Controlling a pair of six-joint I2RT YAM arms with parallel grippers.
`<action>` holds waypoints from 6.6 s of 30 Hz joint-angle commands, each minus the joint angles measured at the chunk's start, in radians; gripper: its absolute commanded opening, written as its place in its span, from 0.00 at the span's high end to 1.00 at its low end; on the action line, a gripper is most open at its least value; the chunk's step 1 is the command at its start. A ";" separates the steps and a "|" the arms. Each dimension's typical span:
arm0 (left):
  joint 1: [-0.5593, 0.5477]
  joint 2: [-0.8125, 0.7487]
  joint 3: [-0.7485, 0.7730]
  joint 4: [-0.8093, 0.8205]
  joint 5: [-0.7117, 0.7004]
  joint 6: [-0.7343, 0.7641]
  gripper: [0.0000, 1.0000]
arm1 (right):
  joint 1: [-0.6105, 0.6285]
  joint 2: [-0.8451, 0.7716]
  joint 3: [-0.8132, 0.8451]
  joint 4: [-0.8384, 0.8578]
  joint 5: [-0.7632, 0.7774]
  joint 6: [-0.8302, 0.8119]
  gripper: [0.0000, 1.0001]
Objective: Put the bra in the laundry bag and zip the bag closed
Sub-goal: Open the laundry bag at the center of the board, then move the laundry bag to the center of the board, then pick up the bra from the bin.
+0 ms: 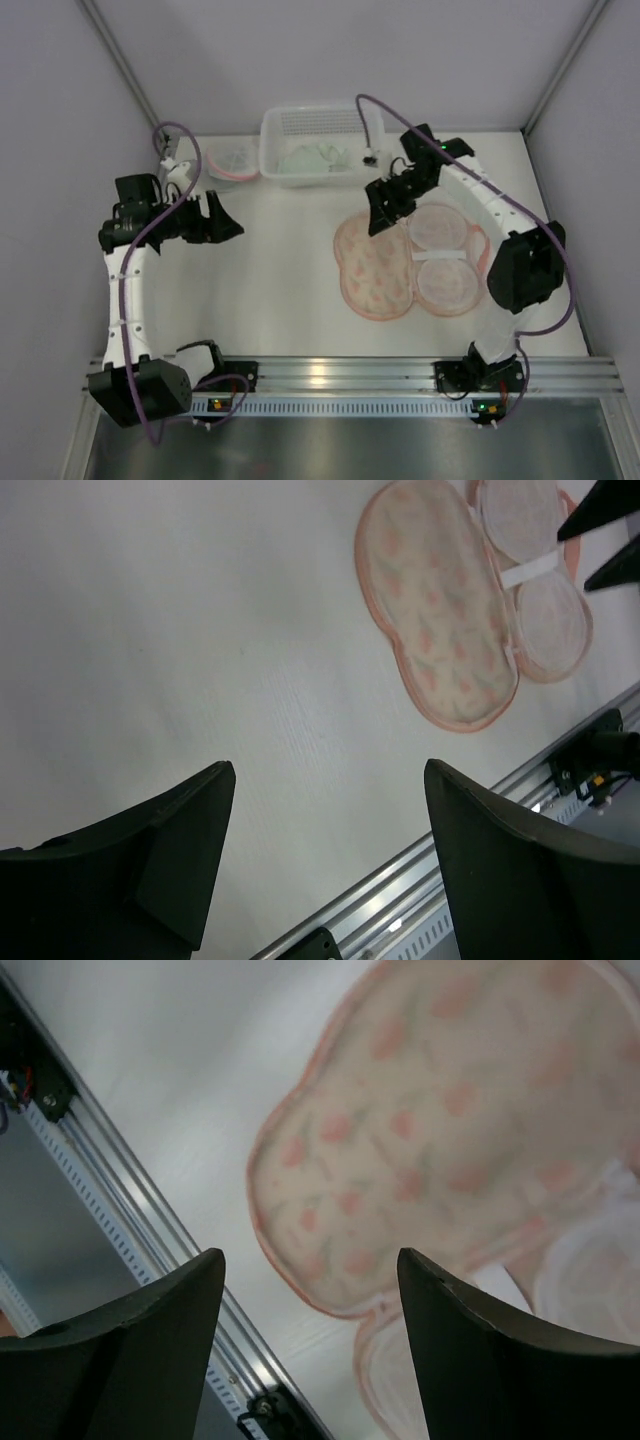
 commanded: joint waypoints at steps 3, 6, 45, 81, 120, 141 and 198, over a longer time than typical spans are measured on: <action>-0.254 -0.005 -0.086 0.098 -0.074 -0.054 0.21 | -0.308 -0.159 -0.099 -0.096 0.033 -0.133 0.24; -0.394 0.029 -0.097 0.163 -0.174 -0.078 0.26 | -0.475 -0.180 -0.131 -0.126 0.096 -0.188 0.22; -0.840 0.719 0.055 0.273 -0.484 -0.103 0.30 | -0.367 0.001 -0.470 0.192 0.363 -0.138 0.37; -0.764 0.700 -0.093 0.344 -0.462 -0.058 0.34 | 0.026 0.053 -0.443 0.408 0.345 -0.064 0.37; -0.672 0.357 0.413 0.219 -0.682 0.129 0.13 | -0.280 -0.426 -0.323 0.360 0.182 0.052 0.01; -0.523 1.305 1.220 0.377 -0.524 0.054 0.28 | -0.302 -0.127 -0.138 0.451 0.274 0.149 0.01; -0.574 0.908 1.011 0.732 -0.068 -0.439 1.00 | -0.356 -0.279 -0.177 0.970 -0.109 -0.189 0.01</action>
